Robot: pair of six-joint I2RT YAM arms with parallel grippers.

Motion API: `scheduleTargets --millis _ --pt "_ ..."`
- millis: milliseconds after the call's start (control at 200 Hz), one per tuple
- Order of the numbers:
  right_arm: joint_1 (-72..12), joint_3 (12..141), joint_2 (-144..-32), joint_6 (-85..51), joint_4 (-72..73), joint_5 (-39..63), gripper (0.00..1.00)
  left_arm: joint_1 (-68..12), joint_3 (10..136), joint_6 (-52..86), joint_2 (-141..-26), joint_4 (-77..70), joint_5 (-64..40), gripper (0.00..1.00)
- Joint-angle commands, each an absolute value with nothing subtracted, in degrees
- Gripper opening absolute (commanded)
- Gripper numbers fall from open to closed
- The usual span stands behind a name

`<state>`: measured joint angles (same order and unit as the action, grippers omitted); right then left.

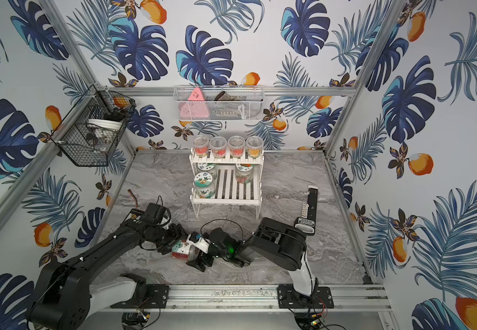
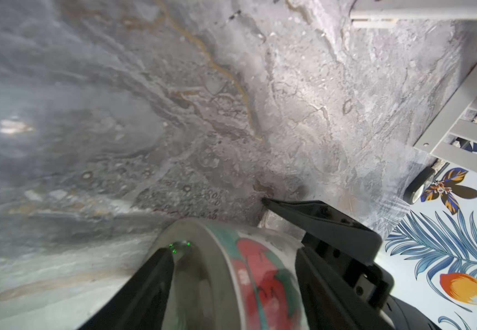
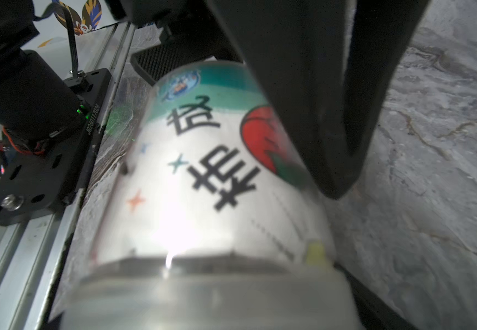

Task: Place the seed container on the shelf
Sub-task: Pick up the seed jar at the center of the board, then place the seed jar at the center of the board.

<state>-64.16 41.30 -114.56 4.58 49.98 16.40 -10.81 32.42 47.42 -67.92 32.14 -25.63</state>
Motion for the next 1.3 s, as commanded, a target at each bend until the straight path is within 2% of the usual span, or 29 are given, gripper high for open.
scheduleTargets --millis 0,165,240,385,515,660,851,1051,1296 --pt "-63.3 41.8 -115.1 6.5 54.1 15.1 0.97 -10.9 32.3 45.4 -68.0 31.7 -26.9 0.75" --pt "-62.8 40.9 -111.8 6.7 51.4 18.8 0.8 -10.9 32.7 45.7 -68.1 31.4 -26.6 0.75" --pt "-62.8 39.8 -107.7 5.5 46.9 19.4 0.76 -10.9 33.9 45.5 -67.8 32.1 -25.4 0.76" --pt "-62.8 38.2 -96.9 1.6 31.1 19.1 0.75 -10.9 36.8 44.8 -67.3 32.6 -25.3 0.83" --pt "-62.8 40.4 -87.2 -0.8 8.7 15.5 0.75 -11.1 39.6 43.8 -66.3 31.6 -27.6 0.98" --pt "-62.8 46.5 -82.4 -5.5 -15.2 11.2 0.77 -11.2 42.5 42.6 -63.4 32.1 -24.9 0.99" --pt "-62.8 57.9 -82.5 -15.7 -39.3 5.8 0.79 -11.2 44.4 38.9 -59.9 34.9 -16.6 0.99" --pt "-62.8 69.0 -87.5 -18.7 -58.6 3.7 0.79 -12.6 42.8 38.3 -60.2 33.2 -19.8 0.98" --pt "-62.8 76.9 -94.6 -16.9 -67.4 2.4 0.83 -13.9 40.2 39.1 -59.6 33.8 -16.6 0.98"
